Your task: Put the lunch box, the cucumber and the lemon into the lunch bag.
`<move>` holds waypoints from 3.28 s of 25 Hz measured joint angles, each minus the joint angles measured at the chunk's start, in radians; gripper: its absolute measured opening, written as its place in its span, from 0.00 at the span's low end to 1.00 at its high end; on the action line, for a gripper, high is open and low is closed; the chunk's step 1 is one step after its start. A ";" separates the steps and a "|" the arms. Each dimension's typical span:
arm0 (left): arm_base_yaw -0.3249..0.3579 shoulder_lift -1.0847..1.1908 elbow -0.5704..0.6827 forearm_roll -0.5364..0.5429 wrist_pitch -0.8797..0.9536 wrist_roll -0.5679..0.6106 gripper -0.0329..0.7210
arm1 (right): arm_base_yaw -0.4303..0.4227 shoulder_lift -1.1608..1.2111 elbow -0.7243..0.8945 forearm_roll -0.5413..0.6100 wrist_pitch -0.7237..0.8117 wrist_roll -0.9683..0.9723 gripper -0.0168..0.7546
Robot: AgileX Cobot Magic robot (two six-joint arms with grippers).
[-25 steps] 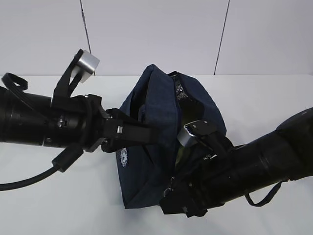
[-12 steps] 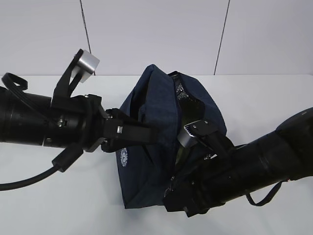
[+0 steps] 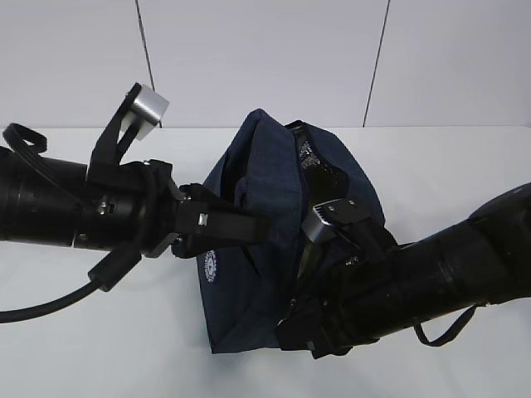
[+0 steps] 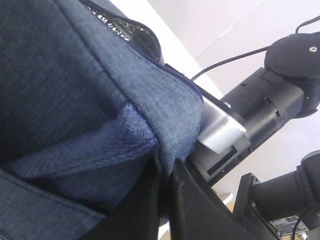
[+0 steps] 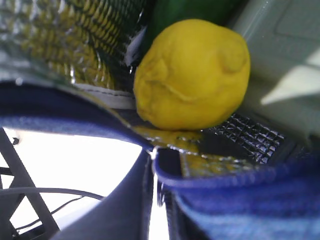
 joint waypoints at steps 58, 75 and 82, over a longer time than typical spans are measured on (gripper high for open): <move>0.000 0.000 0.000 0.009 -0.016 0.000 0.04 | 0.000 0.000 -0.006 -0.131 0.004 0.114 0.03; 0.000 0.000 0.000 0.001 -0.055 0.000 0.04 | 0.000 -0.095 -0.006 -0.366 -0.001 0.264 0.03; -0.002 0.000 0.000 0.001 -0.059 0.000 0.04 | 0.000 -0.120 -0.006 -0.409 -0.002 0.299 0.03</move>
